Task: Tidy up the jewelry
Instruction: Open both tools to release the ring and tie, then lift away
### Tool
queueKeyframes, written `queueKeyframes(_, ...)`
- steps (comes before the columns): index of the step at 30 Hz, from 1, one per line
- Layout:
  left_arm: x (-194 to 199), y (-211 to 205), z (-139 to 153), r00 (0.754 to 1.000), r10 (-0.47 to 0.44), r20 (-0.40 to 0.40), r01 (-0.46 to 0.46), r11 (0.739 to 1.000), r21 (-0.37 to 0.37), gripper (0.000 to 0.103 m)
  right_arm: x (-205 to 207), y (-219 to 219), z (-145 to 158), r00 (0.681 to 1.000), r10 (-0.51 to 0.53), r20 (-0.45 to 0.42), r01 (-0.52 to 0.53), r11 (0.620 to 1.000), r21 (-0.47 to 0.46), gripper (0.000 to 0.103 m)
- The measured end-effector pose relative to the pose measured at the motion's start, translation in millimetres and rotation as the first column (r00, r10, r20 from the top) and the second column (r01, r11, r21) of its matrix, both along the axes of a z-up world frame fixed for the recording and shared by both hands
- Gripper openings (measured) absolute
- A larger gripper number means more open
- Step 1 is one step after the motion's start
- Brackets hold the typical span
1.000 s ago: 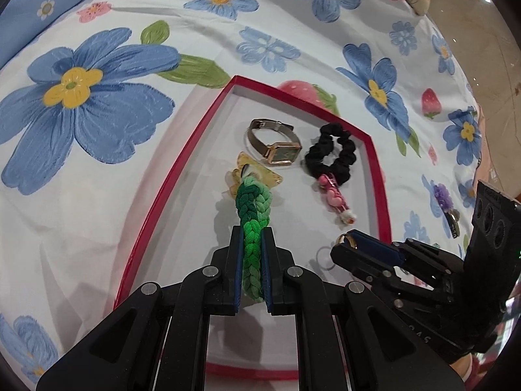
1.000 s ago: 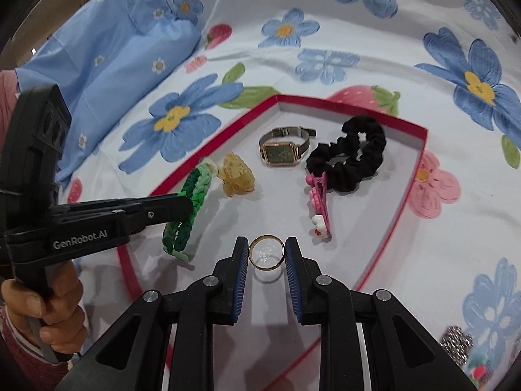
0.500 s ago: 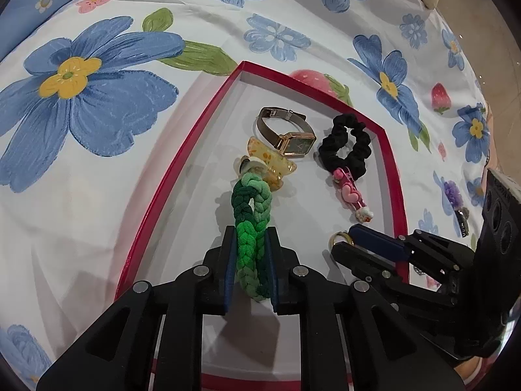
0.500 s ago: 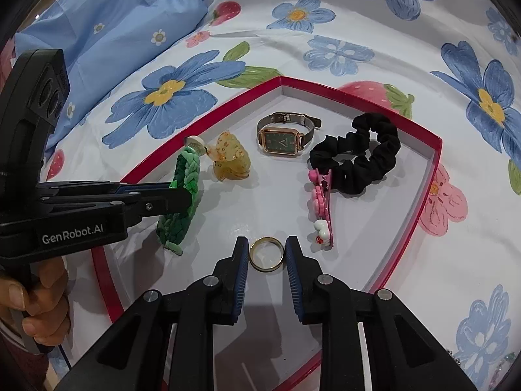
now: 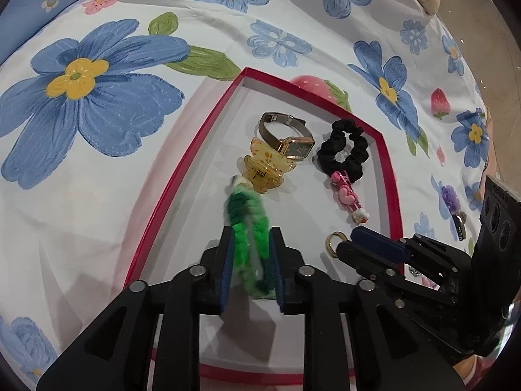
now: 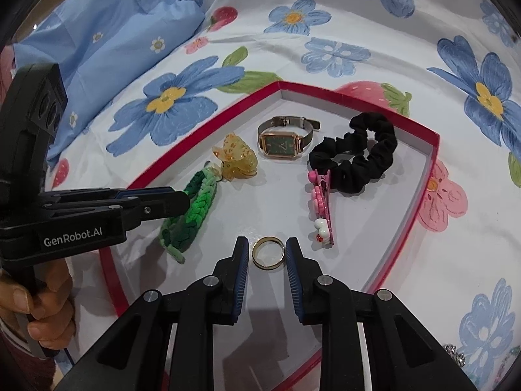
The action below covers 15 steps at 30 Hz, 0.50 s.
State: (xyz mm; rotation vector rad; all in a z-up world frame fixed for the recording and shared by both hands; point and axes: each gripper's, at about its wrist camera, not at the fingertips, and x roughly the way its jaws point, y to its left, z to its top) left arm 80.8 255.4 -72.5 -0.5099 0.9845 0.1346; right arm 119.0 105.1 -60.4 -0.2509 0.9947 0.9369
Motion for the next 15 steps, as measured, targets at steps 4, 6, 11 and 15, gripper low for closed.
queueKeyframes(4, -3.8, -1.0, 6.8, 1.000, 0.009, 0.013, -0.009, 1.000, 0.001, 0.031, -1.4, -11.0, 8.7, 1.000, -0.024, -0.003, 0.024, 0.999, 0.036, 0.025)
queueKeyframes(6, -7.0, -2.6, 10.4, 1.000, 0.010, 0.021, -0.010, 1.000, -0.001, 0.031, -1.7, -18.5, 14.7, 0.999, -0.038, -0.005, 0.039, 0.998, 0.055, 0.026)
queueKeyframes(11, -15.3, -10.2, 18.9, 0.999, 0.011, 0.038, -0.011, 1.000, -0.007, 0.035, -5.9, -42.8, 31.8, 0.997, -0.078, -0.001, 0.078, 0.991, 0.107, 0.032)
queueKeyframes(15, -20.7, -22.3, 25.5, 0.999, 0.002, 0.052, -0.002, 1.000, -0.006, 0.037, -11.8, -65.2, 43.2, 0.994, -0.108, 0.004, 0.106, 0.985, 0.139, 0.035)
